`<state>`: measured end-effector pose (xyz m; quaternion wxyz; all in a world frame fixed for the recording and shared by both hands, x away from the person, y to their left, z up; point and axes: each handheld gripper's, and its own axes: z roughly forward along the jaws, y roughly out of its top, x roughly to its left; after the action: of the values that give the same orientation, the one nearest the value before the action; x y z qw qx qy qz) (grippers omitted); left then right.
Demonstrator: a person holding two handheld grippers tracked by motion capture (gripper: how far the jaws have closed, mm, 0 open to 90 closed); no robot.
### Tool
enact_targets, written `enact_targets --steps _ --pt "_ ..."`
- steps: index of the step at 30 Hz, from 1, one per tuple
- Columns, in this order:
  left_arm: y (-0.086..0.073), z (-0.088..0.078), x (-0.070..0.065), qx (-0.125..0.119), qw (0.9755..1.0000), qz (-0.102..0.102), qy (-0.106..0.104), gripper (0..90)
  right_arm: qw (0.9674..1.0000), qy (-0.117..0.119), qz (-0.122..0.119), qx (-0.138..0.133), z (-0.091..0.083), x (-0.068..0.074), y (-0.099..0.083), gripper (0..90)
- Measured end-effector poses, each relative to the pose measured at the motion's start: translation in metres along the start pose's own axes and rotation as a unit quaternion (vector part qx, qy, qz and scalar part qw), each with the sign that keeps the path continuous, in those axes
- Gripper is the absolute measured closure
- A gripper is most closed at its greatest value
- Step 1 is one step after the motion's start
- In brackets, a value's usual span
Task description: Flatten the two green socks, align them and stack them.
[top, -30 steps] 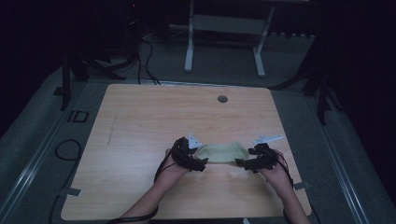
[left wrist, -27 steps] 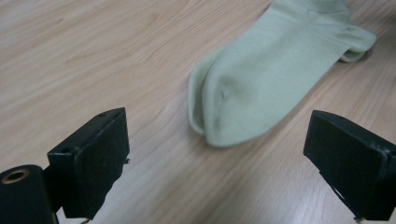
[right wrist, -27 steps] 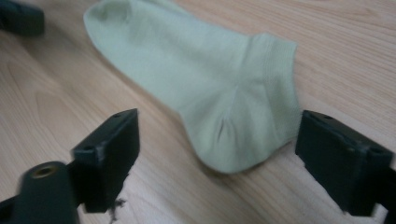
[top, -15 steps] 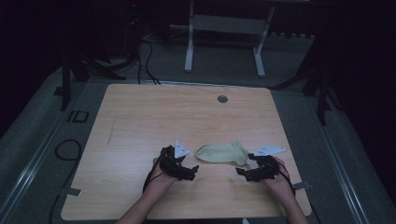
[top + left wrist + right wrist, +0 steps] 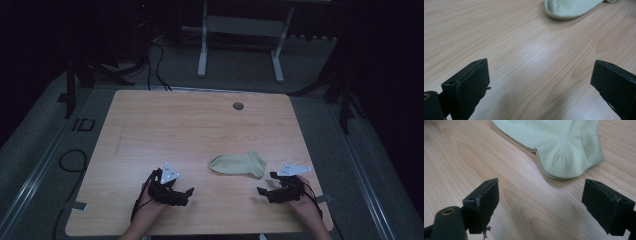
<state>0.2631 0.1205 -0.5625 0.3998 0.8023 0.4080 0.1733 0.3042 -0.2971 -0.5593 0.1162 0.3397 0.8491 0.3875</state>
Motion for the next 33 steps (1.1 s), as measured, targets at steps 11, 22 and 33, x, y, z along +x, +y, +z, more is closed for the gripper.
enact_targets --steps 11,22,33 --pt "-0.02 -0.025 0.016 -0.019 0.9995 0.002 0.024 2.0 0.9997 -0.016 -0.002 -0.017 -0.016 0.007 -0.018 13.7" --pt "-0.043 -0.043 0.021 -0.016 0.9988 -0.014 0.044 2.0 0.9993 -0.026 0.003 -0.027 -0.023 0.008 -0.028 13.7" --pt "-0.049 -0.049 0.024 -0.025 0.9972 -0.026 0.065 2.0 0.9989 -0.037 -0.001 -0.028 -0.022 0.007 -0.03 13.7"
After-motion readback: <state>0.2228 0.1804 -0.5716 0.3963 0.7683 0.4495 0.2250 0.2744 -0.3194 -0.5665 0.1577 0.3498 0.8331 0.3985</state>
